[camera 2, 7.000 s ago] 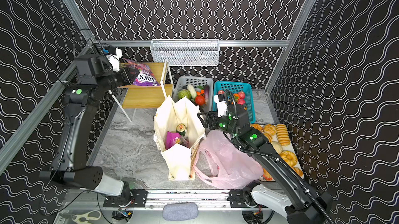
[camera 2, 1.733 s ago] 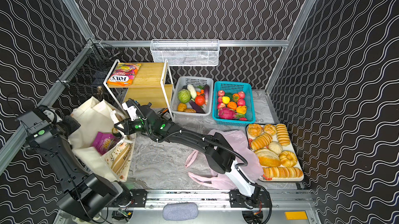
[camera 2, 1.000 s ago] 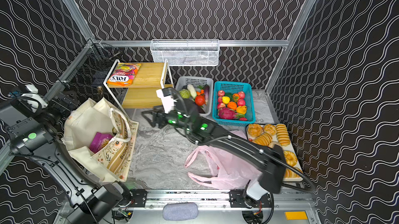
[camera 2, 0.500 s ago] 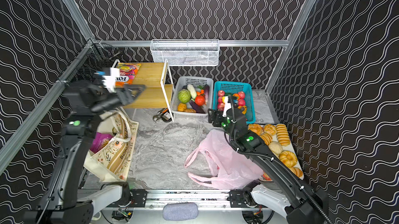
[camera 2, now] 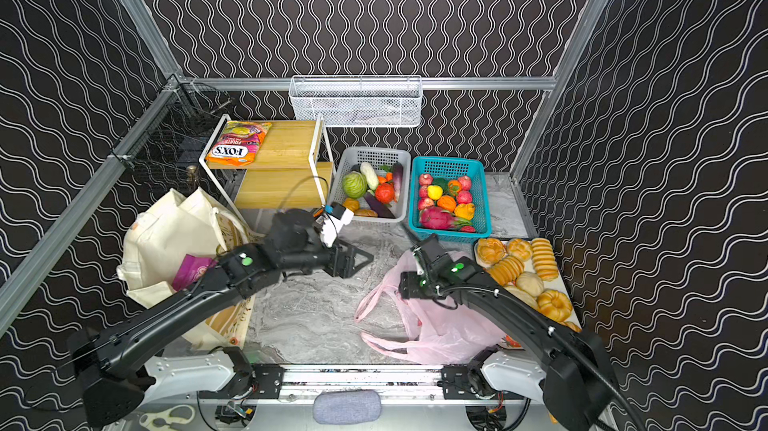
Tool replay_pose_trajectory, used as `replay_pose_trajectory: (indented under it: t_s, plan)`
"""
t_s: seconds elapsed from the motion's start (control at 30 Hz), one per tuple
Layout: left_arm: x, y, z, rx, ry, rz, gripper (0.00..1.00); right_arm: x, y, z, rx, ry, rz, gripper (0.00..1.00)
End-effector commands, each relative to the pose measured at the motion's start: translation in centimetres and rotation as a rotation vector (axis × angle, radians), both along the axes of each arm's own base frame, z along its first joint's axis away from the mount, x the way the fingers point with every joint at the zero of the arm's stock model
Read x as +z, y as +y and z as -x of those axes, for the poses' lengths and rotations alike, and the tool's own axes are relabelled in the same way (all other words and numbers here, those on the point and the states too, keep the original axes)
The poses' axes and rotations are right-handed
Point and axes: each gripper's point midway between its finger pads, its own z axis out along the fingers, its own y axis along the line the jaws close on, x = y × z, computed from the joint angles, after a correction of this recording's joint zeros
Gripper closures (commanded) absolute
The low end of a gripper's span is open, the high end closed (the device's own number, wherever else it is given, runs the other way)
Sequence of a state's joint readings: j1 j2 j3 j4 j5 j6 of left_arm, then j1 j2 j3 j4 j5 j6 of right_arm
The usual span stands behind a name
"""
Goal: Place the mixed food into the grocery bags and tie them
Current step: 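Release the tote handle and grasp the pink plastic bag with right gripper, then lift the pink bag open with right gripper while left grasps its other side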
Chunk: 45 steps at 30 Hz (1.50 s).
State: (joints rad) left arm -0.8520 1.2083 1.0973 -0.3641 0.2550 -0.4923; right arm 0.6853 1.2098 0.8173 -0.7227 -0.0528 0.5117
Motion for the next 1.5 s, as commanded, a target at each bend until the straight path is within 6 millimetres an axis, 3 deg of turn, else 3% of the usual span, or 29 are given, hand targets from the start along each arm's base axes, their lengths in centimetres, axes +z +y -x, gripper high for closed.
replay_pose_trajectory:
  t_s: [0.0, 0.1, 0.13, 0.27, 0.3, 0.37, 0.43, 0.53, 0.6, 0.7, 0.77, 0.87, 1.03, 1.13, 1.3, 1.4, 1.47]
  plan:
    - [0.0, -1.1, -1.5, 0.064, -0.073, 0.017, 0.21, -2.2, -1.4, 2.1, -0.028, 0.083, 0.137, 0.22]
    - [-2.0, -0.9, -1.6, 0.095, -0.054, -0.038, 0.22, -3.7, -1.7, 2.5, -0.011, 0.091, 0.231, 0.24]
    - [-2.5, -0.5, -1.8, 0.116, -0.057, -0.053, 0.22, -4.0, -2.0, 2.5, -0.002, 0.087, 0.271, 0.29]
    - [-3.3, 2.2, -2.4, 0.228, -0.08, -0.119, 0.23, -3.1, -1.5, 1.5, 0.023, 0.014, 0.324, 0.8]
    - [-3.1, 3.2, -2.7, 0.266, -0.1, -0.141, 0.23, -2.5, -0.9, 1.1, 0.027, -0.004, 0.298, 0.88]
    - [-1.7, 7.0, -3.4, 0.413, -0.154, -0.217, 0.28, -0.4, 1.0, 0.5, 0.048, -0.046, 0.195, 1.0]
    - [1.2, 10.2, -3.1, 0.507, -0.24, -0.199, 0.27, 2.9, 3.8, 0.1, 0.088, -0.106, 0.018, 1.0]
    - [4.7, 11.8, -2.4, 0.534, -0.327, -0.101, 0.24, 8.9, 7.8, 0.0, 0.179, -0.234, -0.281, 1.0]
    - [5.9, 13.3, -2.3, 0.576, -0.344, -0.135, 0.21, 12.7, 9.5, 0.4, 0.241, -0.309, -0.444, 1.0]
    - [6.7, 16.2, -2.4, 0.69, -0.335, -0.218, 0.18, 16.1, 10.0, 0.3, 0.266, -0.384, -0.604, 1.0]
    - [7.0, 17.2, -2.2, 0.736, -0.327, -0.214, 0.17, 16.6, 9.6, -0.3, 0.249, -0.397, -0.672, 1.0]
    - [7.2, 16.9, -1.9, 0.731, -0.313, -0.141, 0.16, 16.5, 8.6, -2.0, 0.176, -0.389, -0.758, 1.0]
    - [5.2, 14.6, -1.3, 0.649, -0.236, -0.054, 0.17, 17.4, 7.6, -3.9, 0.084, -0.383, -0.942, 0.99]
    - [4.4, 13.0, -0.7, 0.568, -0.204, -0.021, 0.19, 17.2, 7.8, -4.4, 0.078, -0.367, -0.968, 0.99]
    - [2.6, 8.6, -0.3, 0.428, -0.098, 0.048, 0.2, 17.0, 8.4, -4.6, 0.098, -0.341, -1.0, 0.98]
    - [0.2, 7.9, -1.0, 0.476, -0.007, 0.04, 0.24, 16.9, 8.7, -4.5, 0.114, -0.326, -1.008, 0.98]
    - [-0.3, 7.3, -1.4, 0.486, 0.003, 0.081, 0.24, 17.0, 8.8, -4.5, 0.123, -0.327, -1.014, 0.98]
